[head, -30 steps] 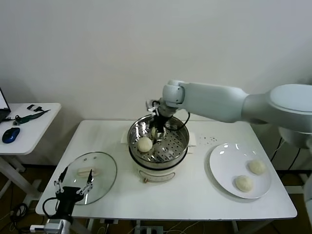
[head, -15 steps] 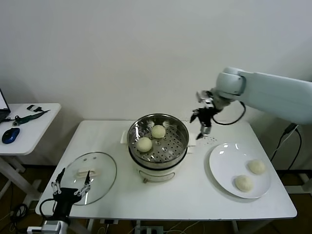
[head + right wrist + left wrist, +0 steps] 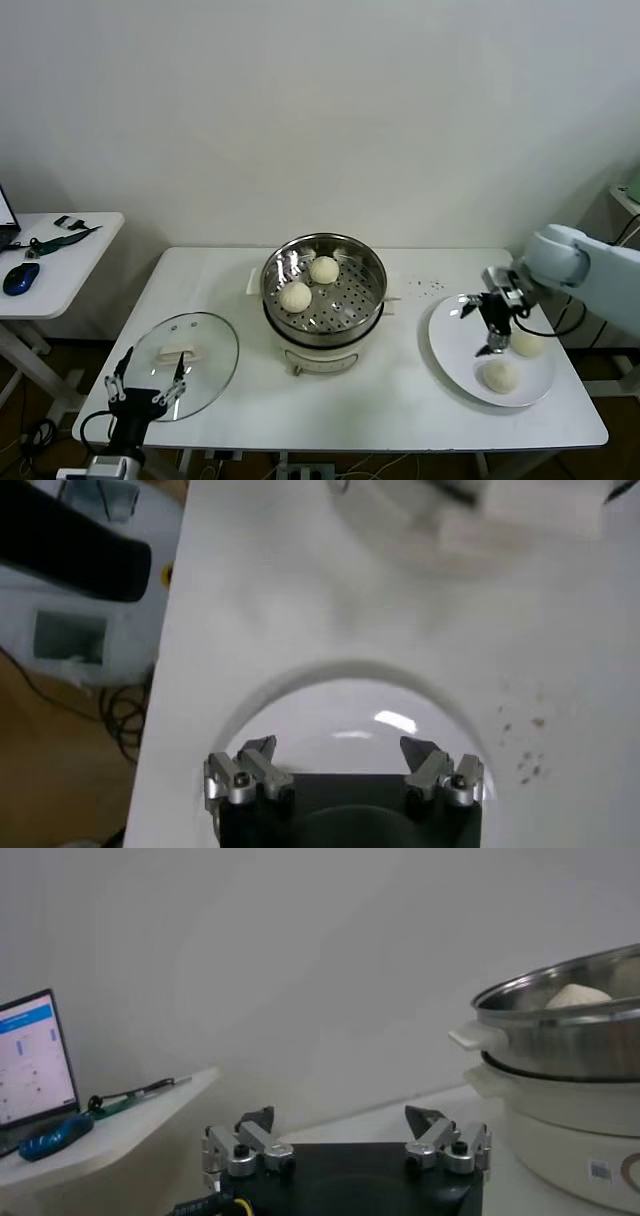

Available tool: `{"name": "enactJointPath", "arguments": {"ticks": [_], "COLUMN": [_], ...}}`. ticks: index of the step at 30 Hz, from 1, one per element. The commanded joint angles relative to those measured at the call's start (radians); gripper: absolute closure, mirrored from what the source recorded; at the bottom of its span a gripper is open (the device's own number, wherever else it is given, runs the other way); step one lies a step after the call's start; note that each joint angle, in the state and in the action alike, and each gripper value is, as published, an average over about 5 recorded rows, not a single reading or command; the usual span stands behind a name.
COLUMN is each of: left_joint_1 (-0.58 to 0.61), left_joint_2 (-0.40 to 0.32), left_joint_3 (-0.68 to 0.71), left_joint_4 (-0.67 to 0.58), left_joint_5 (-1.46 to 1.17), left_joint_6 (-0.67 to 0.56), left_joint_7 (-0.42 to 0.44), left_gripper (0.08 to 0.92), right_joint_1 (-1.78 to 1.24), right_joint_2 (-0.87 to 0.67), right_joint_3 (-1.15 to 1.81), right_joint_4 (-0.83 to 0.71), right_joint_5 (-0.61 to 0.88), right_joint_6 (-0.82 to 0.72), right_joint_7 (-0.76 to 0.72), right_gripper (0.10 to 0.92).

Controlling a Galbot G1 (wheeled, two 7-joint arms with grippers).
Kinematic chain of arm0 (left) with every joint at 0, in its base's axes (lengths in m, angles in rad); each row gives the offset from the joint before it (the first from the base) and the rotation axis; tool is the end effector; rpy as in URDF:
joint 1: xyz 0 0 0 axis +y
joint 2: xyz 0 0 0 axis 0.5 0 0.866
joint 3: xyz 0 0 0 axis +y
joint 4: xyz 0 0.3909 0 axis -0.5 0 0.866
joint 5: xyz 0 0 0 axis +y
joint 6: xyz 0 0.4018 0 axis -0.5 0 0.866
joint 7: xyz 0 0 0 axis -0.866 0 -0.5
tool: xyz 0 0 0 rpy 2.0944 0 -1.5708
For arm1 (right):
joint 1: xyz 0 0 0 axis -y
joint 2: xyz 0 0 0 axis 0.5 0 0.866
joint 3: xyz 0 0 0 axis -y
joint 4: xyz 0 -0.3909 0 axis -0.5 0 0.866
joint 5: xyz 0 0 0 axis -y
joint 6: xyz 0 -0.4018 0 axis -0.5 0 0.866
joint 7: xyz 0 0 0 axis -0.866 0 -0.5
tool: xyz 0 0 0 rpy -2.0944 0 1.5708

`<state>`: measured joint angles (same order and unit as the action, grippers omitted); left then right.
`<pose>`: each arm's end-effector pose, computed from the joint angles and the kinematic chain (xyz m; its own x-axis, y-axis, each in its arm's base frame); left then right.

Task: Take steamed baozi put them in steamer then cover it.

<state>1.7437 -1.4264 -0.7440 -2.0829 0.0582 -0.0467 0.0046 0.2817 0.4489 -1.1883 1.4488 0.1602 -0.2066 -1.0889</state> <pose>0.1461 0.1037 -0.3581 -0.9889 -0.1002 0.1100 -0.0627 0.9510 0.3027 0.5172 -0.2249 -0.1854 -0.0624 -0.1344 0.9890 -0.9956 -0.0611 -0.0711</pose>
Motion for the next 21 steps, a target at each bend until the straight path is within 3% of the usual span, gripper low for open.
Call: {"name": "enactJointPath", "arguments": {"ticks": [1, 21], "left_joint_1": [0.007, 0.0], "left_joint_2": [-0.009, -0.013], "left_joint_3": [-0.001, -0.01], "left_joint_4": [-0.002, 0.018], "left_joint_5": [0.007, 0.014], "left_joint_6": [-0.001, 0.002], "left_joint_7": [-0.001, -0.002], "left_gripper": [0.177, 0.177], "right_joint_1": [-0.204, -0.286], "right_joint_2": [-0.094, 0.087], "right_joint_3": [0.124, 0.186], "right_joint_4": [-0.04, -0.182], "right_joint_5": [-0.173, -0.212], "right_joint_6": [0.032, 0.047], "right_joint_7": [-0.009, 0.01], "right_gripper": [0.203, 0.203]}}
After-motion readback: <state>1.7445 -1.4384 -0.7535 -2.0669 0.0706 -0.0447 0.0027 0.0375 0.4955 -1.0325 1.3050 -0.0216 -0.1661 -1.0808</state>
